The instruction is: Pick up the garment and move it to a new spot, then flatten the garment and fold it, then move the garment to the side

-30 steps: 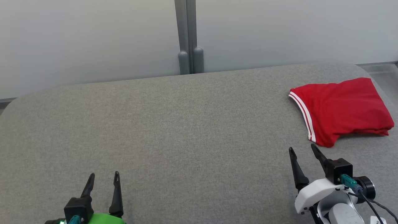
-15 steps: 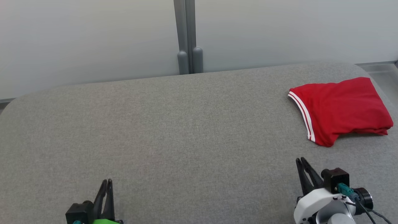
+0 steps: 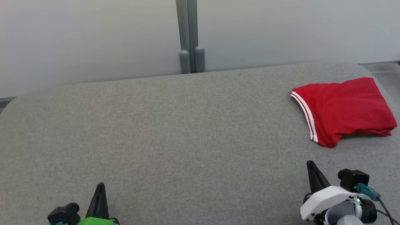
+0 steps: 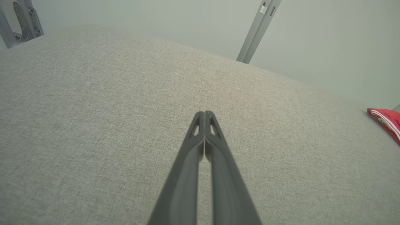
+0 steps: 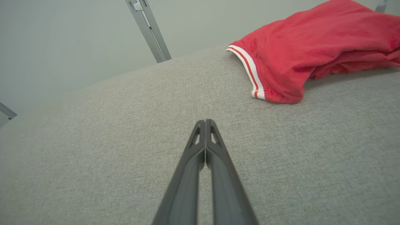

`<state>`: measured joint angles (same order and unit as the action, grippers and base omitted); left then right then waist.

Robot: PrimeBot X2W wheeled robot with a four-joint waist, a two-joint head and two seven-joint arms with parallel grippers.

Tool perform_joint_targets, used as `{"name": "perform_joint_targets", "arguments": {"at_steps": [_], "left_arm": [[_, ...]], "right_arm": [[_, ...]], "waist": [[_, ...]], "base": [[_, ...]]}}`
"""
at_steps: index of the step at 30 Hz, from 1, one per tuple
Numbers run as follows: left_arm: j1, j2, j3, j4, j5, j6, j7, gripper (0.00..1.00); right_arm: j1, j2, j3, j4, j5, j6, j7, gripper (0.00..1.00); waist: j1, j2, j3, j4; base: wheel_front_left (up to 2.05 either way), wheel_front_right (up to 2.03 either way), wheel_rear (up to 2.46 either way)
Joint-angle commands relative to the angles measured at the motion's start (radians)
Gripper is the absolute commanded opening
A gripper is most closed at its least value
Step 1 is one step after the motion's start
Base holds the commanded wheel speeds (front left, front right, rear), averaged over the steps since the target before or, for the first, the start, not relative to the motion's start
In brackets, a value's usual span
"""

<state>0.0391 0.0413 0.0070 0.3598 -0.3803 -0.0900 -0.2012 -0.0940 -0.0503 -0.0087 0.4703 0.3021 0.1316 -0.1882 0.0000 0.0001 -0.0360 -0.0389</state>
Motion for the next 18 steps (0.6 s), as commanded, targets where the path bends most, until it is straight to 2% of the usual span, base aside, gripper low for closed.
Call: {"name": "perform_joint_targets", "arguments": {"at_steps": [1,18], "left_arm": [[-0.034,0.004,0.008,-0.021,-0.045,-0.006,0.01,0.0],[-0.062,0.005,0.028,-0.046,-0.321,-0.015,0.076,0.0]], "right_arm": [[-0.023,-0.004,-0.006,-0.026,0.048,0.0,0.01,0.0],[-0.024,-0.003,-0.03,-0.073,0.342,0.0,0.08,0.0]], "waist": [[0.0,-0.0001,0.001,0.001],[0.0,-0.0001,0.006,0.006]], "base": [[0.0,0.0,0.0],[0.0,0.0,0.0]]}}
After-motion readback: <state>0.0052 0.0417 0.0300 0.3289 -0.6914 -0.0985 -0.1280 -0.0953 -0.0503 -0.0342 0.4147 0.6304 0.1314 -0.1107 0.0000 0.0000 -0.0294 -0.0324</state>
